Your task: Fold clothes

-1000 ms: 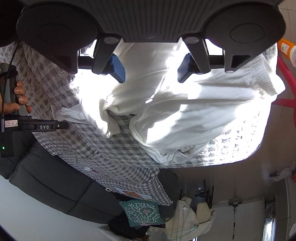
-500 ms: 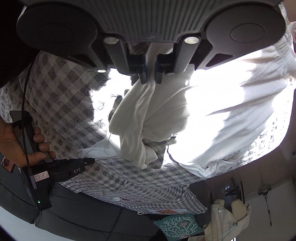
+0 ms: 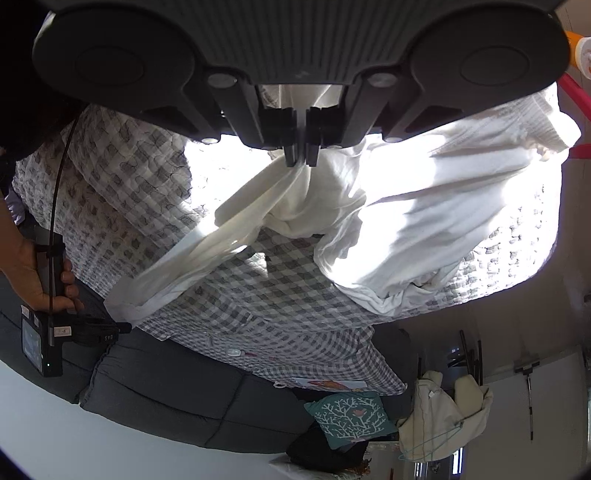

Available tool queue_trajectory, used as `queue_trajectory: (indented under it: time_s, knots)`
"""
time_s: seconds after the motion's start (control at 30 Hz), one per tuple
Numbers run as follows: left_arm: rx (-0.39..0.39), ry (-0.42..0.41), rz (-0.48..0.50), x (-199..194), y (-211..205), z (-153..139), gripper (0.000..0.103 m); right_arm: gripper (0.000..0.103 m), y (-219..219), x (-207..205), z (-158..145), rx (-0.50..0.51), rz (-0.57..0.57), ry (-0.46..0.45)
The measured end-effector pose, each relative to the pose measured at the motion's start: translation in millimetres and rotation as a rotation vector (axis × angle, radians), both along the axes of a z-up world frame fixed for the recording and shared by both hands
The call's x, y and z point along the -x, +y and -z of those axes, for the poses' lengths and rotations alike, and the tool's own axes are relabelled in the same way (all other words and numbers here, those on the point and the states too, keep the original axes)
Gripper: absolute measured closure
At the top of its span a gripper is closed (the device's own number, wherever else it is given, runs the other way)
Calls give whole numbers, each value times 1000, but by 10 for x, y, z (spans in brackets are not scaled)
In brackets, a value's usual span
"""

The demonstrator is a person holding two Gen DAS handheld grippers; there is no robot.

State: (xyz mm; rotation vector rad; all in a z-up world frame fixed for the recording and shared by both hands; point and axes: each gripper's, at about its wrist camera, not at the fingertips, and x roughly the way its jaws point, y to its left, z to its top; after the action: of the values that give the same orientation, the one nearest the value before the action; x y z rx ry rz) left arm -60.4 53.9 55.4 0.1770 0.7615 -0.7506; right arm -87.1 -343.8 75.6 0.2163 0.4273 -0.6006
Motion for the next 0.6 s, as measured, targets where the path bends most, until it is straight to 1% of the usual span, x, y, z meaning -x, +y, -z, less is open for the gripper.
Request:
queue_trajectory:
  time_s: [0.03, 0.1, 0.2, 0.23, 0.27, 0.3, 0.33, 0.37, 0.4, 0.47, 0.6]
  knots:
    - [-3, 12, 27, 16, -24, 22, 100, 101, -27, 11, -4, 6, 13, 17]
    - [-37, 31, 90, 60, -119, 95, 97, 101, -67, -14, 27, 14, 35, 81]
    - [-101, 33, 156, 120, -244, 194, 92, 99, -171, -101, 197, -25, 54, 199]
    - [-117, 29, 169, 136, -272, 218, 85, 96, -208, -106, 237, -48, 58, 206]
    - [-123, 23, 179, 149, -291, 227, 72, 93, -256, -98, 271, -69, 65, 209]
    - [-119, 16, 182, 154, -292, 223, 67, 91, -297, -78, 283, -74, 74, 206]
    - [-109, 9, 181, 156, -284, 212, 64, 83, -320, -55, 286, -67, 81, 205]
    - [-94, 3, 179, 151, -272, 188, 63, 77, -339, -27, 290, -60, 86, 205]
    - [-77, 1, 174, 142, -258, 167, 63, 77, -358, 0, 294, -54, 91, 204]
    - [-48, 1, 157, 116, -237, 143, 58, 77, -405, 64, 313, -60, 96, 204]
    - [-33, -5, 119, 56, -316, 117, 56, 77, -585, 260, 372, -126, 111, 205]
